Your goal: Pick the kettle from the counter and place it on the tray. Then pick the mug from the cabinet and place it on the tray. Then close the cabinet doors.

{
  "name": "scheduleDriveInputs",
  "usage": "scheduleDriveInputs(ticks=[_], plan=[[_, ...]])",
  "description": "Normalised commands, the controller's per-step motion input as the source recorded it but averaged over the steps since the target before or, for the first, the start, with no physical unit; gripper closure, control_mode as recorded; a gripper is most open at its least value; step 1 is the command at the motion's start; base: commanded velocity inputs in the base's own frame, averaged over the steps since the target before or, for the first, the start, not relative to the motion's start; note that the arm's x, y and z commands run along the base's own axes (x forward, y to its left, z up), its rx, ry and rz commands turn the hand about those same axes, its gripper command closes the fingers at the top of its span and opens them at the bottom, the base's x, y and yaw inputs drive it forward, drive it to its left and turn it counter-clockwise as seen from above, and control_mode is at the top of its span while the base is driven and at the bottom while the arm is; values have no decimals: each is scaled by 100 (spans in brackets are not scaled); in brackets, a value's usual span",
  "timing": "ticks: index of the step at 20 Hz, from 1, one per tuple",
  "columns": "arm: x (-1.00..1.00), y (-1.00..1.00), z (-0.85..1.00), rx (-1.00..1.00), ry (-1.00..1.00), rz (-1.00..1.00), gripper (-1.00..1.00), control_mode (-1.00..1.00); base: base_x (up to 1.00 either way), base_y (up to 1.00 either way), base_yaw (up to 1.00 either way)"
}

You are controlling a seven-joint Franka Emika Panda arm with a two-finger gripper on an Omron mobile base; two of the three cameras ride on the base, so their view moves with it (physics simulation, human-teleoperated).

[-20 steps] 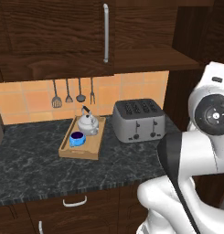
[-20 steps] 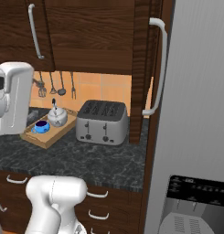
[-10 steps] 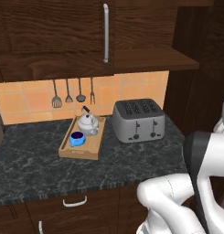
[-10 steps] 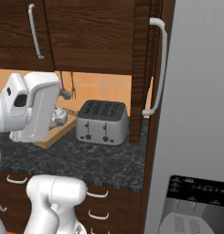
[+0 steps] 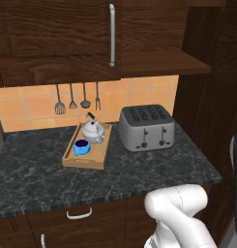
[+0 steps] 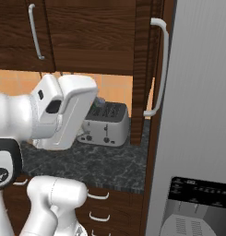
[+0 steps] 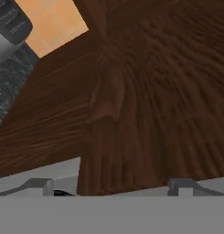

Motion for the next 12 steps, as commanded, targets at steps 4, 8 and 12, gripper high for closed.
scheduleDriveInputs(ticks=[4,8,12], plan=[[-29,-68,1,0,0,0,-100,-100,0,0,0],[-9,-54,0,-3,2,-2,-100,-100,0,0,0],[0,-43,0,-9,8,-7,-100,-100,0,0,0]])
